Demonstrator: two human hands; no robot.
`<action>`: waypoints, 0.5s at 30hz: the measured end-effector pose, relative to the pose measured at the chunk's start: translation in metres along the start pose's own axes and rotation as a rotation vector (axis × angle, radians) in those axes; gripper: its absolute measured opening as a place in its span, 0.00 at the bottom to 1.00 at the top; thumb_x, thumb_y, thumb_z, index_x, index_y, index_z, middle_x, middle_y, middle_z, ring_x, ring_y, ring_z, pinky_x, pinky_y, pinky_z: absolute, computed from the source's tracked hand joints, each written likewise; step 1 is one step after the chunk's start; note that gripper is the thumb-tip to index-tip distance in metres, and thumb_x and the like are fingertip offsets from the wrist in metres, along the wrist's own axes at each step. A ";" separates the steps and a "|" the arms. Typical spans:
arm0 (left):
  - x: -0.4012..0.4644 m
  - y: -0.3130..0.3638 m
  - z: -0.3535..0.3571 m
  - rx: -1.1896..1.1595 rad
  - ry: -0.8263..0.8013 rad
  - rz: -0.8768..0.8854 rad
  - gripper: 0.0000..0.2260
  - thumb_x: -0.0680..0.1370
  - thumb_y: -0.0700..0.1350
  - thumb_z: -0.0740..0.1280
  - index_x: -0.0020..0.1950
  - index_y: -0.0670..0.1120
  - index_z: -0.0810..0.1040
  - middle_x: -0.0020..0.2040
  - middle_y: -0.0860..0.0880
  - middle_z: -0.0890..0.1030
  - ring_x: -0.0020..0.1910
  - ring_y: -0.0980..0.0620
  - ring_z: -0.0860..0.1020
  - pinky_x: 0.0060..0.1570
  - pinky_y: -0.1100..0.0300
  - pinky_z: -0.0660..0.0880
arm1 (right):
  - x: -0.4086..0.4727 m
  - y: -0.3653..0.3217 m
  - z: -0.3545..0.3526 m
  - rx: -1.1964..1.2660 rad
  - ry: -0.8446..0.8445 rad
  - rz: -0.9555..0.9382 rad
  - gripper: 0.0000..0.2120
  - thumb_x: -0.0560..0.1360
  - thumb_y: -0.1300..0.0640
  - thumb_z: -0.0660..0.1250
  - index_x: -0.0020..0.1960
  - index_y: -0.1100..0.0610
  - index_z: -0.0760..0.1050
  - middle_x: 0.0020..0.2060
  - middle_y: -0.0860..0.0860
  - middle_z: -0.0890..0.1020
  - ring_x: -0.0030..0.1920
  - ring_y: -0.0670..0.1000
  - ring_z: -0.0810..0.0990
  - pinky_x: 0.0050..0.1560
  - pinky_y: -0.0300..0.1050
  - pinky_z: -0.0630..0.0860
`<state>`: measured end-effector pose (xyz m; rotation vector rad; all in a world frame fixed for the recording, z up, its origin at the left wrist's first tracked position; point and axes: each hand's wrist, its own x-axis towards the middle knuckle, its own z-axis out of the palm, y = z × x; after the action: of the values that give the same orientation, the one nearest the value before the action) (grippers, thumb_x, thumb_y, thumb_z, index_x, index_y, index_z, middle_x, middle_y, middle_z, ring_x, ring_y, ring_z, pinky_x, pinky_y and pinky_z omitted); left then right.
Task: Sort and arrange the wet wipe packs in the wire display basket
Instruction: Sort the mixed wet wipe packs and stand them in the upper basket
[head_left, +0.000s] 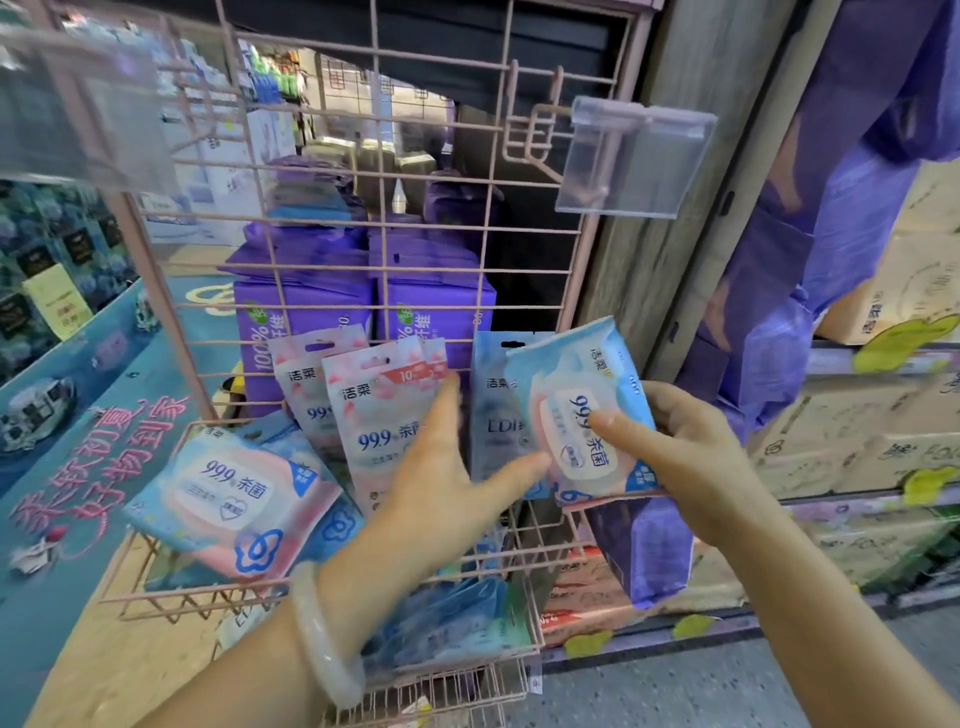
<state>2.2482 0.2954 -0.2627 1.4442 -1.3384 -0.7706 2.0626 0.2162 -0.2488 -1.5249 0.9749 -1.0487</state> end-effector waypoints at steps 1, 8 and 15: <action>-0.003 0.002 -0.010 -0.090 0.027 -0.028 0.48 0.61 0.61 0.73 0.75 0.54 0.51 0.70 0.60 0.63 0.68 0.61 0.64 0.68 0.59 0.65 | -0.001 -0.003 0.008 -0.008 -0.073 -0.004 0.23 0.55 0.47 0.80 0.47 0.52 0.80 0.42 0.53 0.86 0.43 0.55 0.85 0.41 0.51 0.82; -0.032 -0.014 -0.083 -0.376 0.178 -0.134 0.32 0.51 0.42 0.77 0.54 0.45 0.74 0.38 0.50 0.86 0.35 0.54 0.83 0.30 0.64 0.78 | -0.008 -0.018 0.097 -0.068 -0.450 -0.021 0.17 0.64 0.47 0.74 0.50 0.51 0.77 0.47 0.53 0.84 0.44 0.44 0.84 0.44 0.39 0.80; -0.060 -0.052 -0.175 -0.608 0.608 -0.263 0.09 0.69 0.39 0.70 0.47 0.48 0.77 0.30 0.56 0.84 0.26 0.60 0.80 0.25 0.69 0.75 | 0.006 -0.027 0.130 -0.229 -0.368 -0.022 0.03 0.73 0.62 0.67 0.46 0.56 0.76 0.46 0.63 0.81 0.45 0.52 0.79 0.53 0.51 0.77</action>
<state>2.4151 0.3896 -0.2658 1.2171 -0.4018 -0.7366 2.1903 0.2524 -0.2369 -1.8406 0.8385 -0.6530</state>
